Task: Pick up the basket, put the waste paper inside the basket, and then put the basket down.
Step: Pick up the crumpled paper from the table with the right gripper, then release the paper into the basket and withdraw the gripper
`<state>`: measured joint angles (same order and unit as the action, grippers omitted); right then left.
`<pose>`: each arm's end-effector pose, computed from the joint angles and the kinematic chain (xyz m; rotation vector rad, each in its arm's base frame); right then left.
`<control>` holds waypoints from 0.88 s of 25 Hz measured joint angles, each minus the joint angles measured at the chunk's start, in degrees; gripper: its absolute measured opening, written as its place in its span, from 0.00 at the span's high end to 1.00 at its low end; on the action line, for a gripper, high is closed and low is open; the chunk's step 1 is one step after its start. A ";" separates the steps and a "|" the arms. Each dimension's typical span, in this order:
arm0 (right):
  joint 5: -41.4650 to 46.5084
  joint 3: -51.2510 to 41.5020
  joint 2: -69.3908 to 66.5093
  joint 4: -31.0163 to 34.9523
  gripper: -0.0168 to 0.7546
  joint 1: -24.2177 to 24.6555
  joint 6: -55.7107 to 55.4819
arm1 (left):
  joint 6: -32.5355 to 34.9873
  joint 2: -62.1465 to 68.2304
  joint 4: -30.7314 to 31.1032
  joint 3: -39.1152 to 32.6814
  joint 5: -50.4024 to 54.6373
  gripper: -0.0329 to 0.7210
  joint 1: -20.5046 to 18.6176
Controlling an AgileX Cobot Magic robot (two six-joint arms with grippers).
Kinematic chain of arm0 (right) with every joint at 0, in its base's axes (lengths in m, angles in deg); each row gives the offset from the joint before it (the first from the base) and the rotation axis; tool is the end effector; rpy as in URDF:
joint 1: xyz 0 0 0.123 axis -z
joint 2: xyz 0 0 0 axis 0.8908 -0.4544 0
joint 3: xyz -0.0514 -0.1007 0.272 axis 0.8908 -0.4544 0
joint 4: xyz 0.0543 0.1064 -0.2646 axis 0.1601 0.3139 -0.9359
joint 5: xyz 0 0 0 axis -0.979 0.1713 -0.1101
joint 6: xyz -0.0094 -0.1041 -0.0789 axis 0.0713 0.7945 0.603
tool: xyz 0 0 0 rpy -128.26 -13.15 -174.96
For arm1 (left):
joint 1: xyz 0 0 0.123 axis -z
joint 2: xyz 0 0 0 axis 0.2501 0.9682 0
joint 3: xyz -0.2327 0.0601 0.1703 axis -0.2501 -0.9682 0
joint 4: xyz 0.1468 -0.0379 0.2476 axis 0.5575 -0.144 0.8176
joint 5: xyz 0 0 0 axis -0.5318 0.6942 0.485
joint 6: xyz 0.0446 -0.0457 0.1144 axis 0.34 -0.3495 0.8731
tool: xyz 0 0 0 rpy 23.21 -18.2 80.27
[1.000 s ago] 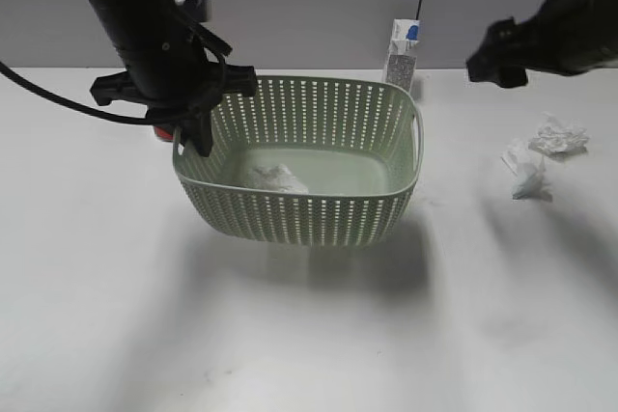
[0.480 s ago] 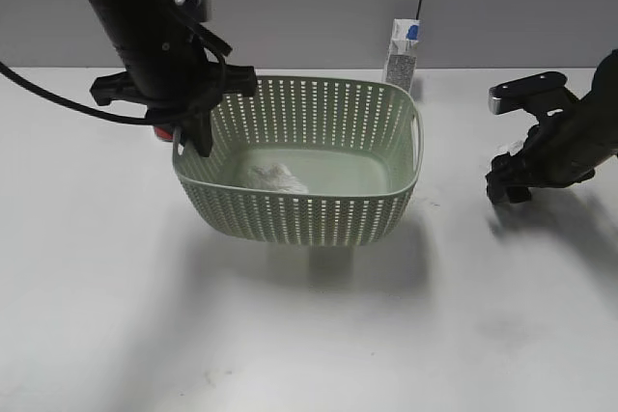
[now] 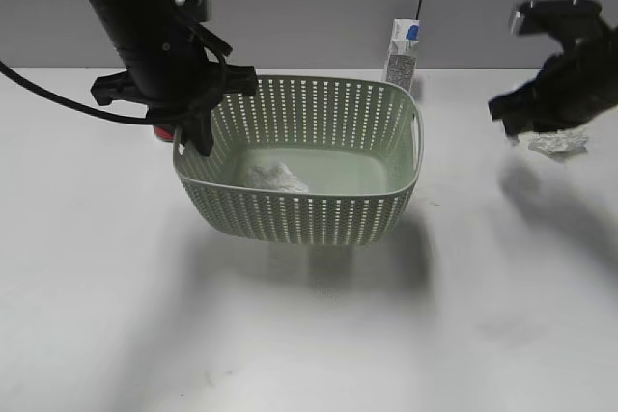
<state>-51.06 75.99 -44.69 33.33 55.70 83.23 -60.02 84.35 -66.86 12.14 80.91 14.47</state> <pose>0.4132 0.0653 0.1205 -0.2798 2.5794 0.1465 0.3838 -0.2344 0.1824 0.2934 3.0191 -0.3076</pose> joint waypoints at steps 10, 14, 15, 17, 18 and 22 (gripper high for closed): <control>2.63 4.79 18.22 13.90 0.98 -19.43 12.81 | 0.00 0.00 0.00 0.00 -0.91 0.96 0.00; 5.90 4.79 15.46 12.85 0.77 -23.47 13.29 | 0.00 0.00 0.00 0.00 -1.01 0.96 0.00; 6.84 4.79 14.31 12.79 0.66 -23.59 13.34 | 0.00 0.00 0.00 0.00 -1.01 0.96 0.00; 8.21 4.69 12.68 11.88 0.38 -23.59 13.34 | 0.00 0.00 0.00 0.00 -1.08 0.96 0.00; 8.43 4.69 12.37 10.89 0.26 -23.43 13.18 | 0.00 0.00 0.00 0.00 -1.08 0.96 0.00; 8.39 7.05 12.82 -0.23 0.17 -20.27 4.35 | 0.00 0.00 0.00 0.00 -1.14 0.96 0.00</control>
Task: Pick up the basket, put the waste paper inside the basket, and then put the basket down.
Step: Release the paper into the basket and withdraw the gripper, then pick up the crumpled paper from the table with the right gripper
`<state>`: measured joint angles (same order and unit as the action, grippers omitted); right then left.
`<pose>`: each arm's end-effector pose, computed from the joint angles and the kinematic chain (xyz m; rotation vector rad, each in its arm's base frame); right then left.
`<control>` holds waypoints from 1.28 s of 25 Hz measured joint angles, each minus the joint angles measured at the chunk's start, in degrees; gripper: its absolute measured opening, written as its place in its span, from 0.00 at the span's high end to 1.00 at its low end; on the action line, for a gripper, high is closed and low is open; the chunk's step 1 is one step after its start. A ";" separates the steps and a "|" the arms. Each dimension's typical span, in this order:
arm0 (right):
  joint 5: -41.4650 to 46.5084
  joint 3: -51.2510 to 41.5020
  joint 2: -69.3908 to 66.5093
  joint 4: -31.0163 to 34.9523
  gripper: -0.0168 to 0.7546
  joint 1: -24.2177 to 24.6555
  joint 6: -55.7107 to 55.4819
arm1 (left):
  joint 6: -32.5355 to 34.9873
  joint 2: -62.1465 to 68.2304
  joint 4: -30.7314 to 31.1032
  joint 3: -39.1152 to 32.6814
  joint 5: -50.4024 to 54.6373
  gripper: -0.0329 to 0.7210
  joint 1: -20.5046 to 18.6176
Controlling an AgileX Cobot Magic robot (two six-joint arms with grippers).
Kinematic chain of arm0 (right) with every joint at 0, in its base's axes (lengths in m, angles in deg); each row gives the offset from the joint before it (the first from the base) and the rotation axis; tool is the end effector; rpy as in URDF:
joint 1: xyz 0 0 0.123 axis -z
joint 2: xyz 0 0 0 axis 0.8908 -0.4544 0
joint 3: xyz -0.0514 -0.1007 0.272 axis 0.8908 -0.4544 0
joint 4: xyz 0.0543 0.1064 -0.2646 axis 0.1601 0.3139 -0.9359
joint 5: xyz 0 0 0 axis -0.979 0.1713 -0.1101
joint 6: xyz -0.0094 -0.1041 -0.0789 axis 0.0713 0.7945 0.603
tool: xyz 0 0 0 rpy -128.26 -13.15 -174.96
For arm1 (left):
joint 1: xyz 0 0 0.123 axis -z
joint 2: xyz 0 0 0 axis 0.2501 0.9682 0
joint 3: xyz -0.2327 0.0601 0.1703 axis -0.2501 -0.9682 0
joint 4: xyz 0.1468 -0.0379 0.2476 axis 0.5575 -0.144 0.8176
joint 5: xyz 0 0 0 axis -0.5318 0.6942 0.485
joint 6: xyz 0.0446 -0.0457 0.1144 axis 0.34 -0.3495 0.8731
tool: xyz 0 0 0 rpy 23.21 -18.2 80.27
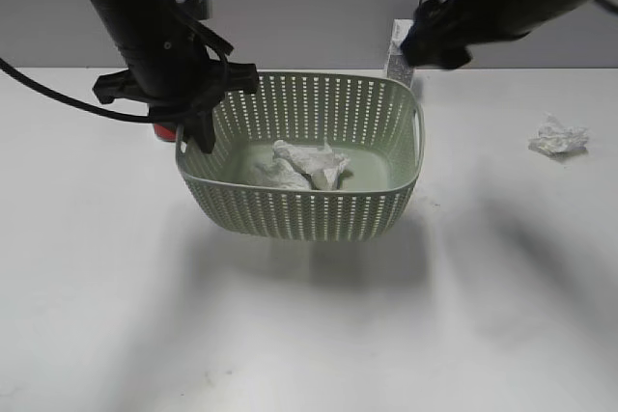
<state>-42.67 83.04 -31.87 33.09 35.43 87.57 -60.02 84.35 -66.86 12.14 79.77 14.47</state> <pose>0.3621 0.2077 0.2458 -0.8121 2.2634 0.3035 0.3861 -0.2354 0.1828 0.2892 2.9999 -0.3161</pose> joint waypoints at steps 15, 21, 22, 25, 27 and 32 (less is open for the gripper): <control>-23.82 2.64 -21.61 -23.07 0.23 25.13 -16.86 | 0.00 0.00 0.00 0.00 0.00 0.96 0.00; -21.53 2.64 -27.64 -28.63 0.23 26.13 -19.21 | 0.00 0.00 0.00 0.00 0.44 0.96 0.00; -21.43 2.64 -28.01 -28.77 0.23 26.53 -20.71 | 0.00 0.00 0.00 0.00 0.44 0.96 0.00; -21.43 2.64 -29.26 -28.96 0.23 27.58 -27.39 | 0.00 0.00 0.00 0.00 0.44 0.96 0.00; -21.17 2.64 -30.70 -28.88 0.23 27.79 -30.83 | 0.00 0.00 0.00 0.00 0.44 0.96 0.00; -19.80 3.21 -31.53 -23.35 0.52 27.79 -32.86 | 0.00 0.00 0.00 0.00 0.44 0.96 0.00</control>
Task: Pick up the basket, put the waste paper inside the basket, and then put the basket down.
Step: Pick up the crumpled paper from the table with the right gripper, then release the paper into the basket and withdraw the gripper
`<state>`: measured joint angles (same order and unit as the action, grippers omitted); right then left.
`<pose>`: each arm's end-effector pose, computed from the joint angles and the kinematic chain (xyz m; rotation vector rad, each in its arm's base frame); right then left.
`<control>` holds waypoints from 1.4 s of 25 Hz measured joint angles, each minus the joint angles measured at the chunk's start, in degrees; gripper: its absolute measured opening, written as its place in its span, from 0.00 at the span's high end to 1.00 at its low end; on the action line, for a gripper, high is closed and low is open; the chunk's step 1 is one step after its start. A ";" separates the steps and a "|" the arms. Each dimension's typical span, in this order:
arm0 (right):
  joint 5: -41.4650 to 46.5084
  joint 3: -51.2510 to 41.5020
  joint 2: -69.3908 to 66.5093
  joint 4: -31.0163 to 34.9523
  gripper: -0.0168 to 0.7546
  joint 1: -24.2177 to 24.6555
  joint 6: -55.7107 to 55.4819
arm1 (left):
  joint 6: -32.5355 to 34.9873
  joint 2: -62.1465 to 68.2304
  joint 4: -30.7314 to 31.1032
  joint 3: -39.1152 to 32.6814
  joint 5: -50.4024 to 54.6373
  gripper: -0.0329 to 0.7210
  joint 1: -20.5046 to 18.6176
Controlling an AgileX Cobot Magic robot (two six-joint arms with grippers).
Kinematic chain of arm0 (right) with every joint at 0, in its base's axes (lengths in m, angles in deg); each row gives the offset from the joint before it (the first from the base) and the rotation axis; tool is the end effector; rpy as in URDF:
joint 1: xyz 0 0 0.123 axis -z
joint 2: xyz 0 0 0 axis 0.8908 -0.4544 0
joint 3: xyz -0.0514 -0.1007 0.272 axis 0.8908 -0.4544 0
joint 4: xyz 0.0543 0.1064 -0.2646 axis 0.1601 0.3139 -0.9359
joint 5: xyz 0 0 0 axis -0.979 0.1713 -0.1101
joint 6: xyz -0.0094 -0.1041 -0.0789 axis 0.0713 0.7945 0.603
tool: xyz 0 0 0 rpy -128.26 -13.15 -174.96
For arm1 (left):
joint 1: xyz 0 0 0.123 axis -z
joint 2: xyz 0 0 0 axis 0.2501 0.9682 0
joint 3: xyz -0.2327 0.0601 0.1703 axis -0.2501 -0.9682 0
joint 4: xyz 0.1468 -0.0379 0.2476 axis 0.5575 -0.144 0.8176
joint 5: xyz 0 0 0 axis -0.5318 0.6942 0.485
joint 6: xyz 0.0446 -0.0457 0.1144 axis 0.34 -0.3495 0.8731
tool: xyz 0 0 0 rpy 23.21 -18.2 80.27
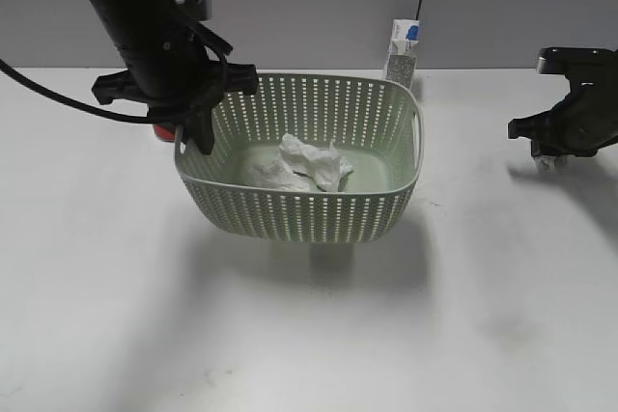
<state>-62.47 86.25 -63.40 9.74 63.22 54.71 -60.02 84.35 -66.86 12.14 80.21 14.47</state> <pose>0.4780 -0.0053 0.0395 0.0700 2.5517 -0.0172 0.3852 -0.2350 0.1827 0.2908 3.0073 -0.3128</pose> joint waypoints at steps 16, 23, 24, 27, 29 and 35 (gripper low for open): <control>16.56 -0.56 27.11 40.60 0.95 -9.57 30.64 | 0.00 0.00 0.00 0.00 -0.40 0.96 0.00; 17.59 -0.51 32.27 34.49 0.94 -28.31 36.94 | 0.00 0.00 0.17 0.00 -1.06 0.96 0.00; 17.59 -0.51 31.32 32.57 0.92 -30.82 37.10 | 0.00 0.00 0.17 0.00 -1.09 0.96 0.00; 17.59 -0.51 27.18 30.80 0.62 -33.84 37.67 | 0.00 0.00 0.17 0.00 -1.13 0.96 0.00; 17.54 -0.51 24.60 30.07 0.33 -34.17 37.99 | 0.00 0.00 0.17 0.00 -1.13 0.96 0.00; 17.60 1.30 26.17 16.00 0.20 -33.46 29.79 | 0.00 0.00 -0.03 0.00 -1.20 0.96 0.00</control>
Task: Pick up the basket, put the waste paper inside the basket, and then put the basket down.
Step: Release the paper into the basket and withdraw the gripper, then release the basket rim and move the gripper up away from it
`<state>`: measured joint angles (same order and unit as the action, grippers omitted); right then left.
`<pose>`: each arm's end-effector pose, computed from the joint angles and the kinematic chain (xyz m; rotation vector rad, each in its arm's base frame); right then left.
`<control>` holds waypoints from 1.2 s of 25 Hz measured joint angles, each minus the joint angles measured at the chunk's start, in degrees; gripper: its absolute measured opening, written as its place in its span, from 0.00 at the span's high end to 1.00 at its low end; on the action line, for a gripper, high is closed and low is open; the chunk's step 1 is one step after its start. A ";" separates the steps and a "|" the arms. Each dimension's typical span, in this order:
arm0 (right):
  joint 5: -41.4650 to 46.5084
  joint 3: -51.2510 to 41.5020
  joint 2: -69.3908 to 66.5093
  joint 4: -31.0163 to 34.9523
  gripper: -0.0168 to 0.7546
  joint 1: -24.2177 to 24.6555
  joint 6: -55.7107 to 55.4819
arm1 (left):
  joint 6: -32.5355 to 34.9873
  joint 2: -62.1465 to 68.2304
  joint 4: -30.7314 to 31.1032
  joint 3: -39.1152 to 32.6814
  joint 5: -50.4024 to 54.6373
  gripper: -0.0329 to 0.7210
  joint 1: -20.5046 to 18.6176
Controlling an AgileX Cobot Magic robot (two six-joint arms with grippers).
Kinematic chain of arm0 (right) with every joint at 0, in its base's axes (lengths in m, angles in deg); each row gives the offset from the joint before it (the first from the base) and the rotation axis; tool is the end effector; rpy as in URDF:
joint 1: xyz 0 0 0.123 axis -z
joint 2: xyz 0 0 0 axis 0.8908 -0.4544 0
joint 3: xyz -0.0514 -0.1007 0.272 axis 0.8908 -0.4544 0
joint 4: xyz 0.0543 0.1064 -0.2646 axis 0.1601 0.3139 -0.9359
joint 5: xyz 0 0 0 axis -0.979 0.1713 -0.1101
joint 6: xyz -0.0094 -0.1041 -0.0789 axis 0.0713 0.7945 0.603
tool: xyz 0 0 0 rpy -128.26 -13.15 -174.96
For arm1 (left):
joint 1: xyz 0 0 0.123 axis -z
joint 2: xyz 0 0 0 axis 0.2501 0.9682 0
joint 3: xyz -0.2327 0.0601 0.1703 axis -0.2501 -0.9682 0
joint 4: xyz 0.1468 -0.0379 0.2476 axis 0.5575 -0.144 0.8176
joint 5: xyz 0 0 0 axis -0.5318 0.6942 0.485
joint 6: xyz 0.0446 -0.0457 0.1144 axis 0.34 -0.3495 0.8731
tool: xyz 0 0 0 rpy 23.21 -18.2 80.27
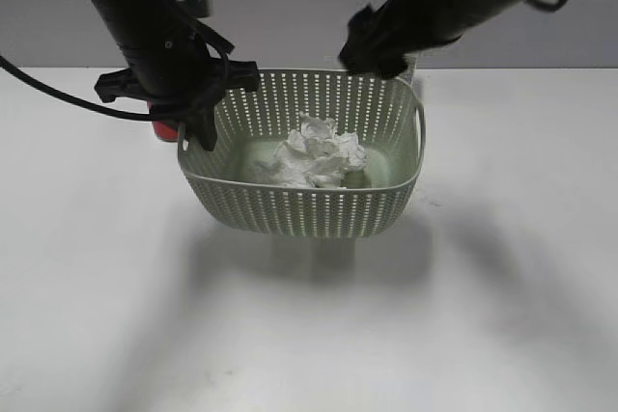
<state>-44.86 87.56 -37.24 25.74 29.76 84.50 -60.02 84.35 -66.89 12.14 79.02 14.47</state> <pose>0.3677 0.2503 0.2364 -0.9516 2.1937 0.2452 0.3877 -0.2362 0.1832 0.2861 2.9873 -0.3223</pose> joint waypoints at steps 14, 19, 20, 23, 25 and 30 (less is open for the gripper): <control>20.47 2.78 2.57 -7.54 0.21 28.95 -12.40 | 0.00 0.00 1.09 0.00 -6.40 0.96 0.00; 26.89 2.63 2.73 -5.19 0.21 30.12 -10.85 | 2.51 0.00 2.99 0.00 -8.12 0.96 0.00; 27.64 2.17 3.06 -3.19 0.21 30.12 -10.06 | 2.76 0.00 4.26 0.00 -7.82 0.96 -0.09; 28.19 -1.14 5.77 3.18 0.21 30.12 -6.72 | 2.96 0.00 6.29 0.00 -5.30 0.96 -1.18; 27.28 -4.27 8.75 6.32 0.21 30.12 -4.83 | 2.09 0.00 6.34 -0.06 -3.74 0.96 -2.62; 23.14 -13.34 16.23 9.00 0.21 30.12 -3.18 | 0.24 1.95 2.33 -0.06 -3.19 0.96 -6.12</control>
<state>-21.73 74.22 -21.01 34.73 59.88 81.33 -59.77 86.29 -64.56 12.08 75.83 8.35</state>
